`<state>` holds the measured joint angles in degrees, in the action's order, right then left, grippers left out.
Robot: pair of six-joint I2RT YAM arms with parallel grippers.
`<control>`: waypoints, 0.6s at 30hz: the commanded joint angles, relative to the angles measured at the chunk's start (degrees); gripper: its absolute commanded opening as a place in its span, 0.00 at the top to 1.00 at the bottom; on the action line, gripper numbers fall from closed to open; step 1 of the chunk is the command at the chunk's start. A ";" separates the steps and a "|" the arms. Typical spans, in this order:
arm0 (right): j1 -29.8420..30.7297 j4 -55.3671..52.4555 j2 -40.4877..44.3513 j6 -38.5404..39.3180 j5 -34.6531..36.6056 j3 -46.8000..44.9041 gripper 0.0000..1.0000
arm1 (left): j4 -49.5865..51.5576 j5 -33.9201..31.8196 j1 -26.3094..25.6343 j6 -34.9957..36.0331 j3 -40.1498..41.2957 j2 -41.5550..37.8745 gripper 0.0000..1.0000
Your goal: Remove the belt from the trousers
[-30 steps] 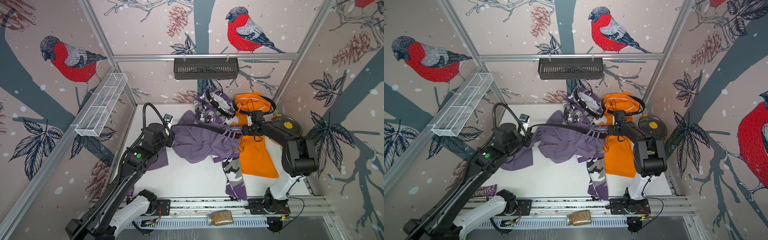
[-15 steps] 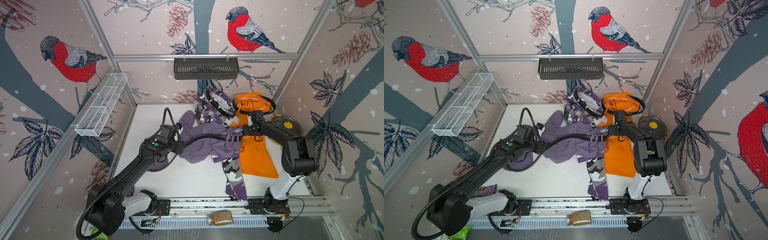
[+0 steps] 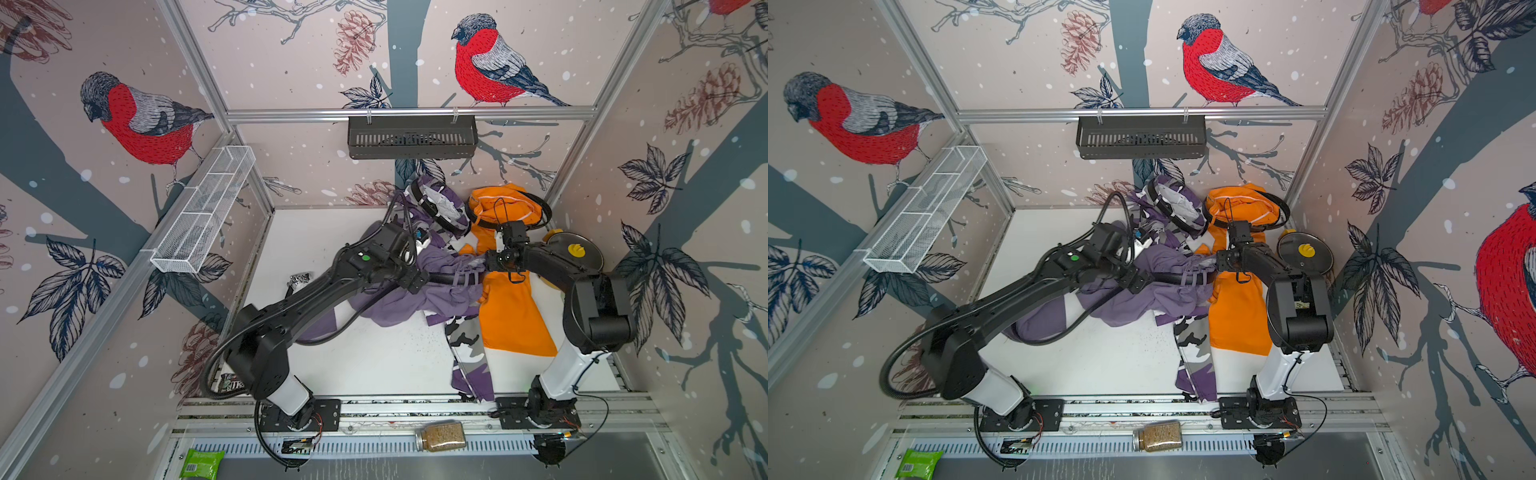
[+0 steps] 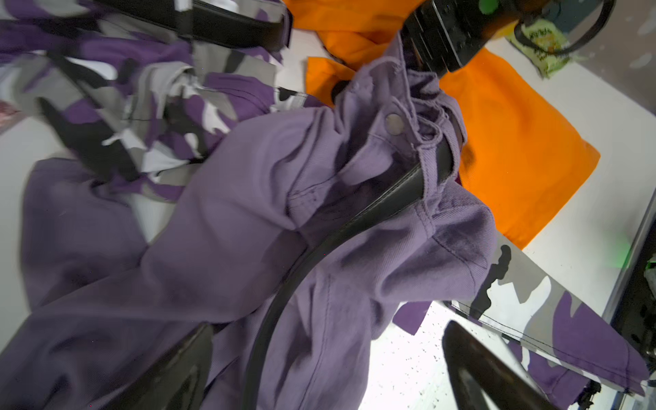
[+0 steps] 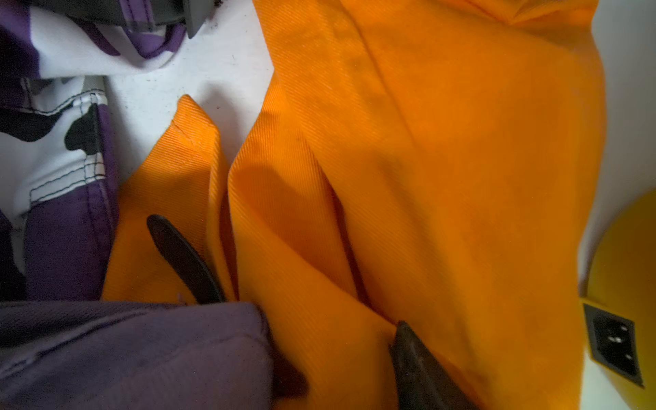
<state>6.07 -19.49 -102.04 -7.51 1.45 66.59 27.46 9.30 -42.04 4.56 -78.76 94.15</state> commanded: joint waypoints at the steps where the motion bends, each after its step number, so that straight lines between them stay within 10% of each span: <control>1: 0.09 -0.38 -0.10 0.30 0.13 0.29 0.38 | -2.71 2.09 -0.93 3.00 -4.16 4.82 0.09; 18: 0.09 -0.21 -0.17 0.48 -0.40 -0.05 0.38 | -6.00 9.08 -1.02 5.44 -7.40 16.24 0.58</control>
<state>6.09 -19.46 -102.08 -7.35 1.37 66.57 23.81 16.49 -43.00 8.97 -86.54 110.39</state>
